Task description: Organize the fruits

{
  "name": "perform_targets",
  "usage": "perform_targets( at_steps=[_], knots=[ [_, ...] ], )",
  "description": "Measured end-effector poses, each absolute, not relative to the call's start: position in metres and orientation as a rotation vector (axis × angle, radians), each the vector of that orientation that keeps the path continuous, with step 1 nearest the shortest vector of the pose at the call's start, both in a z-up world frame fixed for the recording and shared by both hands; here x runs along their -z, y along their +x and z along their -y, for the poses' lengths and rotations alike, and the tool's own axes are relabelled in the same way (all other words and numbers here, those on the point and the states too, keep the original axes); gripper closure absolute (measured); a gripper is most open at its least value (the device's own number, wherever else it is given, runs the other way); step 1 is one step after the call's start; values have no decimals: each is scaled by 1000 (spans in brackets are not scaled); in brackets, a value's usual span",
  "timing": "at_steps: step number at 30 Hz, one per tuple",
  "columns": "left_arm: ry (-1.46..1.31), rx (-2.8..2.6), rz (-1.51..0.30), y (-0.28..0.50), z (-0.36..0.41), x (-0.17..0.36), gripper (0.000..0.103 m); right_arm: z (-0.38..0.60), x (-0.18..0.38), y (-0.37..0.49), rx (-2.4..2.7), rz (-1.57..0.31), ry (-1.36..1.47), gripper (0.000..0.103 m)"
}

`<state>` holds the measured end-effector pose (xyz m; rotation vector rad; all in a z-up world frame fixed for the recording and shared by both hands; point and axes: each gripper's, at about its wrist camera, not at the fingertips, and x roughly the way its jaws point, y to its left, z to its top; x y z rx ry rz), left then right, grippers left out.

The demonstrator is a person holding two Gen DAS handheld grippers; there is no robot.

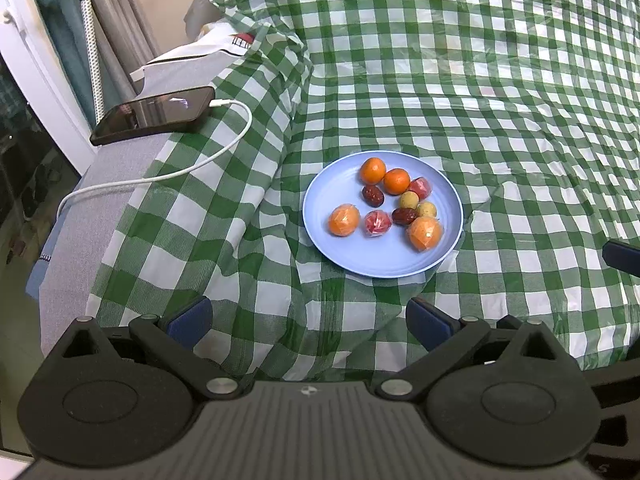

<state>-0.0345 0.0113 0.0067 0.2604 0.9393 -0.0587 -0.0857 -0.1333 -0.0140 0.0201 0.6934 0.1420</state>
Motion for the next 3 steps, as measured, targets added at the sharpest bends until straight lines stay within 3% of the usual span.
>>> perform_targets(
  at_steps=[3],
  knots=[
    [260,55,-951,-33,-11,-5,0,134,16,-86,-151,-697,26,1]
  ],
)
